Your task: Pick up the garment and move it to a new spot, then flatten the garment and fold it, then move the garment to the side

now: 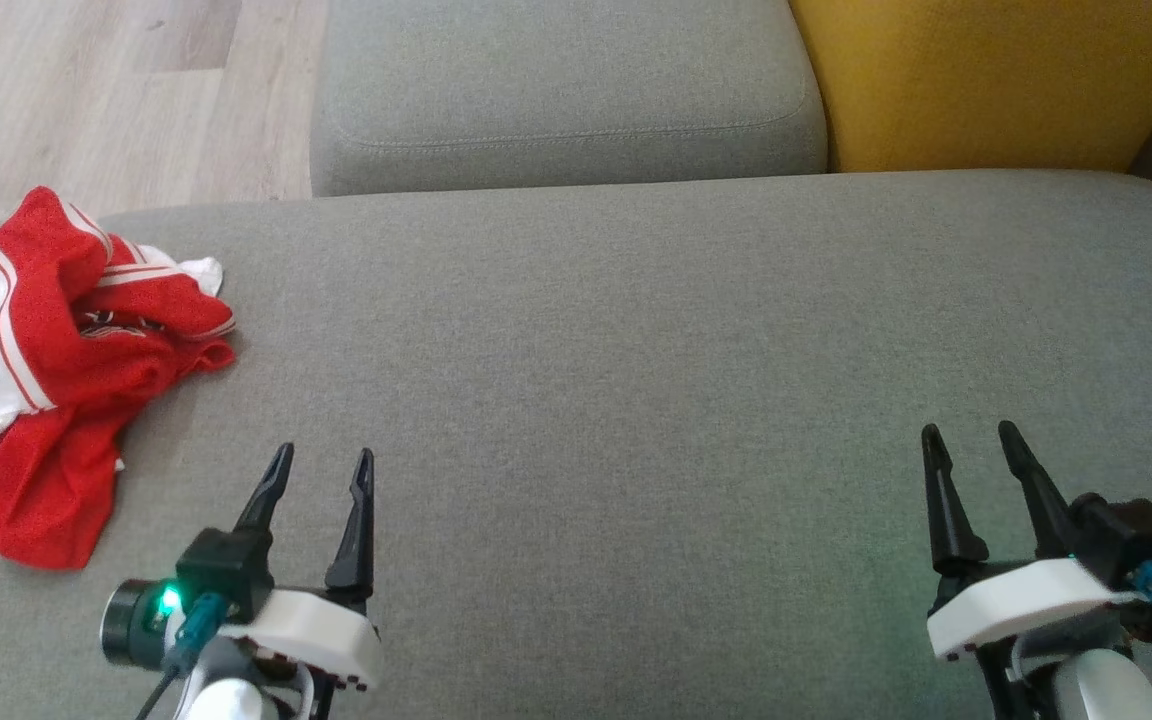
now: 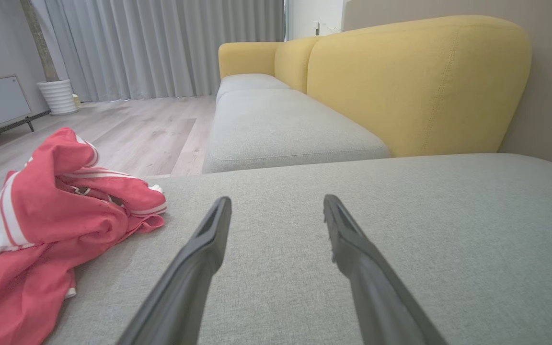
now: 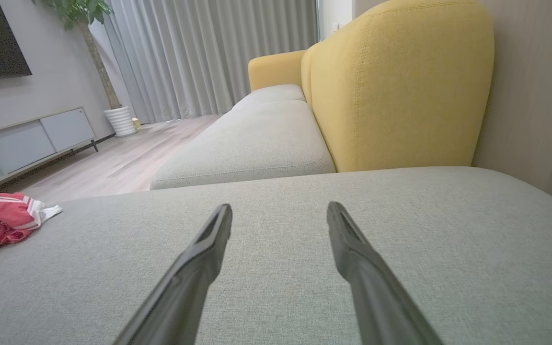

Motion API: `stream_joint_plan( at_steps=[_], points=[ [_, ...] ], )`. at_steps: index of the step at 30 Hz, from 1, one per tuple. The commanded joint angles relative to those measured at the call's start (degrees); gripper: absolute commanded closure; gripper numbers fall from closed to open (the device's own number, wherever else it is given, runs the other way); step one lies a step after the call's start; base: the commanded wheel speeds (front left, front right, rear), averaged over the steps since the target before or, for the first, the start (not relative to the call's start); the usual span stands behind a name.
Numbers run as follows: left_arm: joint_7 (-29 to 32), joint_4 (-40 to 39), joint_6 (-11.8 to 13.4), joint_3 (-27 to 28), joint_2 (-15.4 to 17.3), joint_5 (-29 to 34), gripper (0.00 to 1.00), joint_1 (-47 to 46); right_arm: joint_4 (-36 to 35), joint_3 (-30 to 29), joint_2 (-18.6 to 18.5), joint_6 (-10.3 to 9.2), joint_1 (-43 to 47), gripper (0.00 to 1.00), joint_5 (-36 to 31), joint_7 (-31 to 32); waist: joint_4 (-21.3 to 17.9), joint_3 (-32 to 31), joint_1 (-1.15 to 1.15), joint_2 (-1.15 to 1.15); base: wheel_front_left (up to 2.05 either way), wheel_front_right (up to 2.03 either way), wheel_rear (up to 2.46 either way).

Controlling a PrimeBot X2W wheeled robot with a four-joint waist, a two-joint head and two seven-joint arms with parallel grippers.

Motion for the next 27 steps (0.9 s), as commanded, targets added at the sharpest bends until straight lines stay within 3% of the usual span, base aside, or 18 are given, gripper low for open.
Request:
stream_joint_plan(
  at_steps=[1, 27],
  points=[
    [-0.9, -1.9, 0.6, 1.8, 0.9, 1.9, 0.00, -1.7, -1.8, 1.2, -0.1, -0.05, -1.2, 0.00, -1.7, -0.9, 0.0, 0.0, 0.00, 0.00, 0.00, 0.00, 0.00],
    [-1.7, -0.1, -0.3, 4.6, -1.7, 2.7, 0.00, -0.9, -0.6, 0.8, 0.5, -0.05, -1.4, 0.00, -2.2, -1.5, 0.1, -0.1, 0.00, 0.00, 0.00, 0.00, 0.00]
  ],
)
